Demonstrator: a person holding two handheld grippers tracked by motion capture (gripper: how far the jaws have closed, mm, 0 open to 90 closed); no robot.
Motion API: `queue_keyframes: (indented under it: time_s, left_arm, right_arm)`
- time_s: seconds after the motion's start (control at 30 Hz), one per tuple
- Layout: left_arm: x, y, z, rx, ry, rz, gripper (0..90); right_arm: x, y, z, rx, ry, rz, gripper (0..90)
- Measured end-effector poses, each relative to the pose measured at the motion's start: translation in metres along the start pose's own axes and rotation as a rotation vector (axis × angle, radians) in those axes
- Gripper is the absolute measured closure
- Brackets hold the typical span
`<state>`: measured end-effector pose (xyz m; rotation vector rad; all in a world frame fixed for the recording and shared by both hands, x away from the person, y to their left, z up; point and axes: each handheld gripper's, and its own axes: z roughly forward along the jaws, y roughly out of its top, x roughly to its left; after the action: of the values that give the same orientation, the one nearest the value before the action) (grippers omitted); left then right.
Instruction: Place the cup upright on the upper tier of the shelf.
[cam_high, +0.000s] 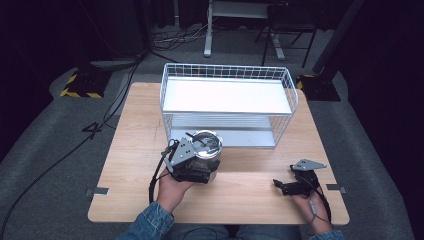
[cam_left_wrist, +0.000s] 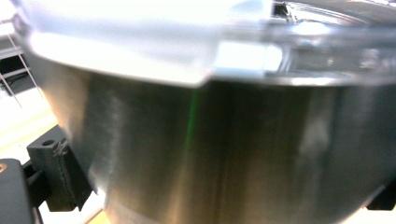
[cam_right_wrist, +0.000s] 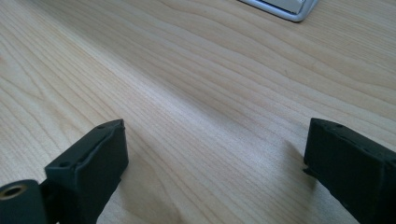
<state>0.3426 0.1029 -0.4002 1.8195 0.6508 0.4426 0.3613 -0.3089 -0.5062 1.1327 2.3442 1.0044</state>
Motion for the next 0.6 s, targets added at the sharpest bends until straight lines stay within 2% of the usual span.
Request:
queue_keyframes:
  time_s: [0.27, 0.6]
  left_arm:
    - [0.006, 0.016, -0.004, -0.001, -0.015, 0.001, 3.9]
    - [0.017, 0.045, -0.009, -0.018, -0.042, -0.009, 3.9]
  right_arm:
    - [0.0, 0.0, 0.0, -0.001, 0.0, 0.001, 6.7]
    - [0.0, 0.0, 0.0, -0.001, 0.0, 0.001, 6.7]
